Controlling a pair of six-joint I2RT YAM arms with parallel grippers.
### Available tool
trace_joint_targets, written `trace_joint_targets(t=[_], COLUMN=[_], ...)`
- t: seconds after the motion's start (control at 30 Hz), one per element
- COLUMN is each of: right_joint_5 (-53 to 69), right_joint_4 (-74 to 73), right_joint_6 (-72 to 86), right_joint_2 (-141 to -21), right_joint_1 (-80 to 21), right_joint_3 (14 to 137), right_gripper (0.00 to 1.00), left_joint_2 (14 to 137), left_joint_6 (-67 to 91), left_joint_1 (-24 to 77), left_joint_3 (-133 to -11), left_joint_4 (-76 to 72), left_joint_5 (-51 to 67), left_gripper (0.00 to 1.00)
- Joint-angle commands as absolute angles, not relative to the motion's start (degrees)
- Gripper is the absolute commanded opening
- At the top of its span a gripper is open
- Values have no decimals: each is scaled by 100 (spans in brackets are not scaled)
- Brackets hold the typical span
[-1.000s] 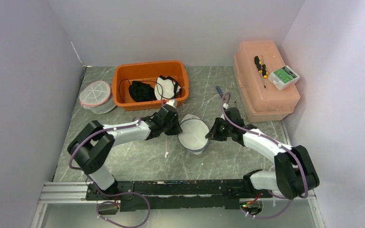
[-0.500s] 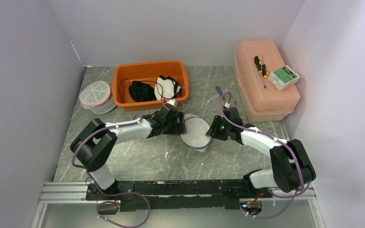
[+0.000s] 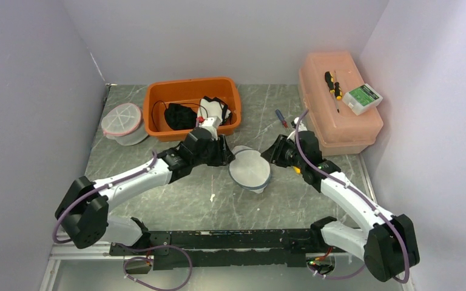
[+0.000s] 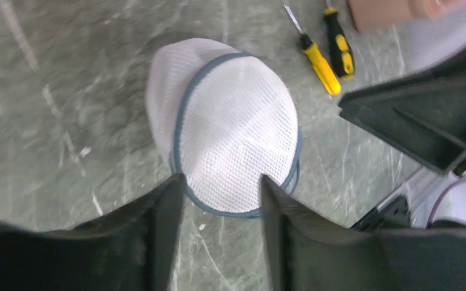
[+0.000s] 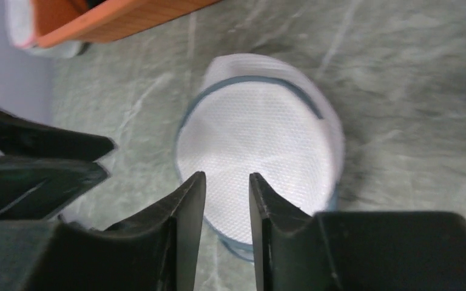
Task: Unzip the laundry bag and remove the bra
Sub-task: Move the laundry bag to the center of the board.
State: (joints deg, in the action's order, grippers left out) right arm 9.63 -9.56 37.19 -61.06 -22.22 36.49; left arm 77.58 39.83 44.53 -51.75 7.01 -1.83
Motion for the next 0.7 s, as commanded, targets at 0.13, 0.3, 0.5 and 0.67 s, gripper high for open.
trace_joint_targets(t=[0.13,0.3,0.5,0.67], right_joint_5=[2486,2374,2231,2195], right_joint_4=[1289,1695,2017,2286], right_joint_6=[4255,4226,4161,4160], right_joint_2=[-6761,-7432,-7974,-8401], right_joint_1=[-2256,-2236,-2219,-2206], right_joint_3=[3091,2906,2663,2492], right_gripper=[22,22,22,22], left_joint_2=[8963,9684,10141,10337], left_joint_6=[4101,4353,4483,4514], left_joint_1=[4421,4253,4157,4127], left_joint_3=[-5096,-4984,-4844,-4740], left_joint_4=[-1452,-1699,-1789,-1853], left_joint_5=[1756,1608,1342,1235], left_gripper=[9,3,3,3])
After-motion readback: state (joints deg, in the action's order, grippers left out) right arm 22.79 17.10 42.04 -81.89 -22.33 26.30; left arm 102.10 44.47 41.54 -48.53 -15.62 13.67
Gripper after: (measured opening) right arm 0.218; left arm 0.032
